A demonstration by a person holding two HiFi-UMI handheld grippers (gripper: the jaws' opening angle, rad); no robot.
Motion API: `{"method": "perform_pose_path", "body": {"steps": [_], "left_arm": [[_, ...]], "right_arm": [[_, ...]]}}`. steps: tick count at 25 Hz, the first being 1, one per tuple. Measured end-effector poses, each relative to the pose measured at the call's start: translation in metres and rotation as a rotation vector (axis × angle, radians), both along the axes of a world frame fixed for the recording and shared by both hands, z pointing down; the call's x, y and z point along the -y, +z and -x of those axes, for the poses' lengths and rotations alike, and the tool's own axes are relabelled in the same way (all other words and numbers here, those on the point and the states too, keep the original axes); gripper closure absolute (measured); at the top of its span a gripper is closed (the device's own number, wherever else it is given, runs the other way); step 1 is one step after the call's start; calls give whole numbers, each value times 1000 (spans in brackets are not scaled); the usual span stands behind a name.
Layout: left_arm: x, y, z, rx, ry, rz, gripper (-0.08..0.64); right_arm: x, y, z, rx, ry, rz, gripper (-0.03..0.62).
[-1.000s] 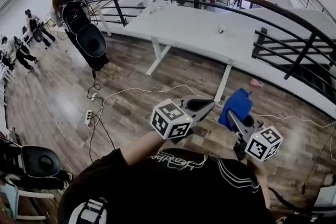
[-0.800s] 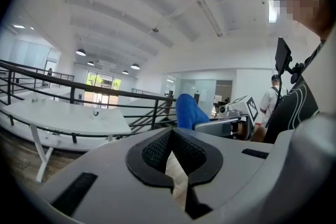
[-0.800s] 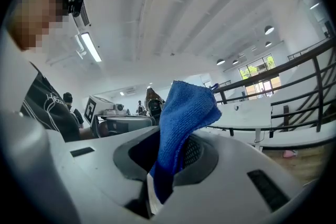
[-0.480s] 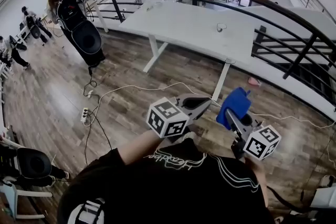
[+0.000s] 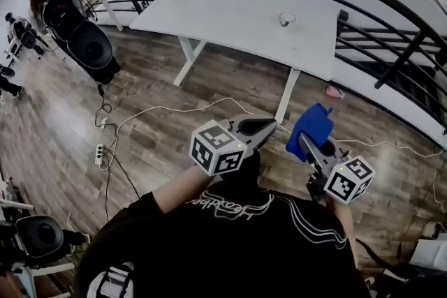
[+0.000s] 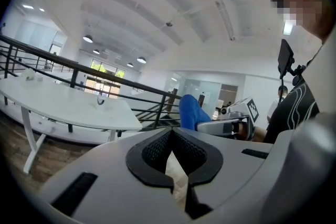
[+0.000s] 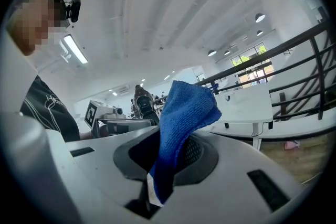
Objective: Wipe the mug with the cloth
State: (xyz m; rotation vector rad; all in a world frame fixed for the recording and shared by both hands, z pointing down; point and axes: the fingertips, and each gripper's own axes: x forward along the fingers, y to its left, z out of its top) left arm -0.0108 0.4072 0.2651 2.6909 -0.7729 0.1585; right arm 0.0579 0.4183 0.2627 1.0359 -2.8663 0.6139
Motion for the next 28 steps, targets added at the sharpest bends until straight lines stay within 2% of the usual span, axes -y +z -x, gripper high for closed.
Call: {"method": "perform_pose_path", "body": {"steps": [4,8,12,15,19,28], "left_arm": [[106,23,3,4,10,51,554],[246,46,10,29,8,107,554],[371,54,24,77,6,93,554],[446,52,34,95,-9,87,554],[507,54,36,94,-10,92,554],[560,71,14,114,-12,120,554]], "right_arm": [[103,17,1,15,27,53,541],[240,35,2,31,48,118,541],[362,42,5,25,57,138,541],[434,35,1,22,62,130,541],[495,32,-10,44,98,113,541],[555,54,-29,88,78,168,541]]}}
